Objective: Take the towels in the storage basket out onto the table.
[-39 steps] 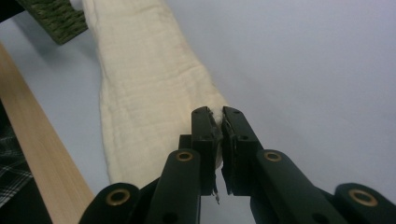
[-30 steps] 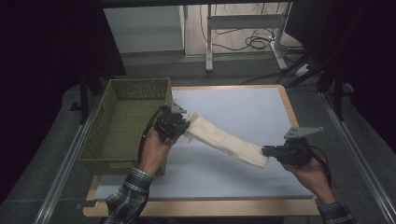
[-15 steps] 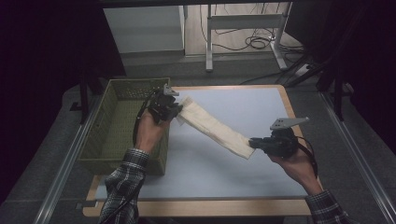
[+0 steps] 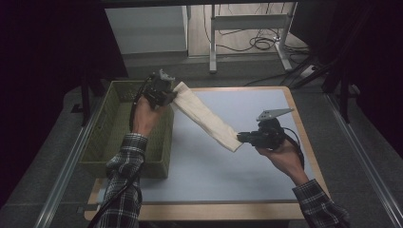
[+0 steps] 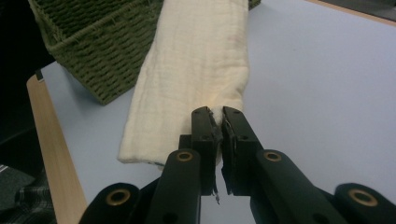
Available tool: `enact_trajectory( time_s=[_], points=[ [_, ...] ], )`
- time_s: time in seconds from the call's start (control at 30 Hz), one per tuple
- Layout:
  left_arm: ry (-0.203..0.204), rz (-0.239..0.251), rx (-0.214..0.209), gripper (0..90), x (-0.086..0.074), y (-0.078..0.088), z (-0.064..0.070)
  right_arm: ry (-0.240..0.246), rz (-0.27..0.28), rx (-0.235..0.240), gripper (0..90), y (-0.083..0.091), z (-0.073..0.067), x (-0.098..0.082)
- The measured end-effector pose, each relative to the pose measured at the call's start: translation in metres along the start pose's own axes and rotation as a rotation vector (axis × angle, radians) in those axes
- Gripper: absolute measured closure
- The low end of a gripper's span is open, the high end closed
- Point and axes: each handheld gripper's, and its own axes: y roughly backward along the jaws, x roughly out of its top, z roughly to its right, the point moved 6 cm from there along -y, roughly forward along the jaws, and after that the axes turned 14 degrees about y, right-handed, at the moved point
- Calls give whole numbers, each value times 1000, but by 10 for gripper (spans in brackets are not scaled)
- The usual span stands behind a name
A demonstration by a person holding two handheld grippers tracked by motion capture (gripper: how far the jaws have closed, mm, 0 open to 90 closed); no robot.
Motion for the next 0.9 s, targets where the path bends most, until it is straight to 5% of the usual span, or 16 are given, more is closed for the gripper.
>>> enact_trajectory(
  time_s=[0.4,0.9],
  points=[
    [25,-6,74,828,6,-3,-46,-7,28,77,841,-35,-8,38],
    [46,-39,183,828,0,-2,-94,43,39,149,840,-86,-41,85]
  ],
)
